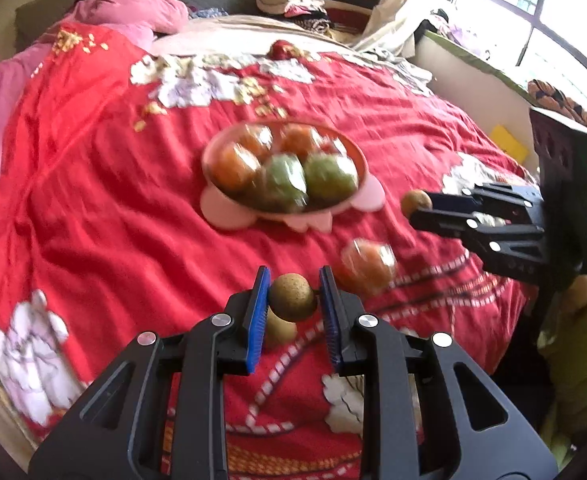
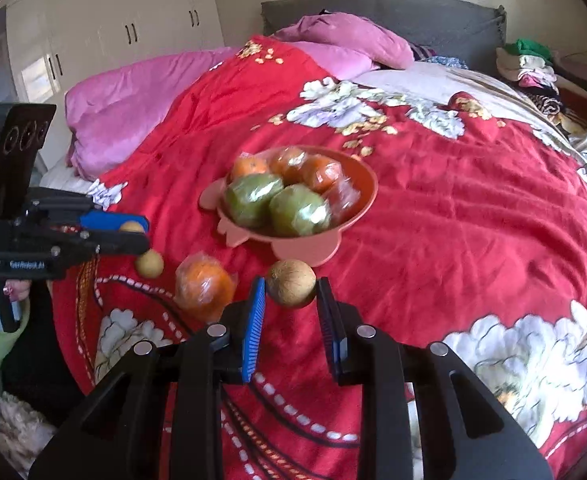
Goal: Organize fruits
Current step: 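Lift both brown fruits and carry them over the pink bowl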
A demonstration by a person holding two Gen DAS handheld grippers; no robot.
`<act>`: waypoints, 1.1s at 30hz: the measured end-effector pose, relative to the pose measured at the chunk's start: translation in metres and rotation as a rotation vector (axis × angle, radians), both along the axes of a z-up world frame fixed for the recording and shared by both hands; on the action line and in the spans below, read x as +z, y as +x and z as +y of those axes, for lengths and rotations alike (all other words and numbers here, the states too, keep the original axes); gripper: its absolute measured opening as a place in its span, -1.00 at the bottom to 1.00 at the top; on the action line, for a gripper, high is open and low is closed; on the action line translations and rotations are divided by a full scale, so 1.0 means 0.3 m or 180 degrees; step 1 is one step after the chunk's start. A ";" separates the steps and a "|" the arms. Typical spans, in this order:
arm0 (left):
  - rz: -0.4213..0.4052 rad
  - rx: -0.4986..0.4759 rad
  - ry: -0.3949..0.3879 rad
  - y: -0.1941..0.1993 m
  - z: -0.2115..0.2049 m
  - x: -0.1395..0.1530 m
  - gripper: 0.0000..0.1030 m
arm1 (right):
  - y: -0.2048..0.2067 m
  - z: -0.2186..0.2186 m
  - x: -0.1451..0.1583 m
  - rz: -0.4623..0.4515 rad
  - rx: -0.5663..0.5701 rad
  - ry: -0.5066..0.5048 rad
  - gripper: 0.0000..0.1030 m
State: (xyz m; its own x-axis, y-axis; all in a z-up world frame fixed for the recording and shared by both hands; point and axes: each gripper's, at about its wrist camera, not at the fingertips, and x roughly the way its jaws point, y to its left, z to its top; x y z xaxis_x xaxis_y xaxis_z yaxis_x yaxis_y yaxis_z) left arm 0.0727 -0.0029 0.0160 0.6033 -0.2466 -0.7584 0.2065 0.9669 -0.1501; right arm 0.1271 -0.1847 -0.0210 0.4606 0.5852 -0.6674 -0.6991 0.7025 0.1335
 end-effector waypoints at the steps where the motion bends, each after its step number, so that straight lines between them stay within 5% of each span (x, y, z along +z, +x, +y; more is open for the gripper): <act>1: -0.0018 0.0010 0.0005 0.016 0.004 0.009 -0.66 | 0.007 -0.002 0.006 -0.0016 -0.0016 0.0004 -0.51; 33: 0.0100 -0.0019 -0.0026 0.433 -0.071 0.001 -0.66 | 0.228 0.016 0.094 -0.0128 -0.0017 0.0082 -0.51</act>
State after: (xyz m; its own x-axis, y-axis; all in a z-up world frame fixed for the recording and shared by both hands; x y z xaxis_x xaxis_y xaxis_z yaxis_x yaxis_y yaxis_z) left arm 0.2025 -0.0242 0.0163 0.5778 -0.2564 -0.7748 0.2073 0.9643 -0.1646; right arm 0.1955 -0.1798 0.0073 0.4897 0.5994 -0.6331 -0.7006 0.7028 0.1235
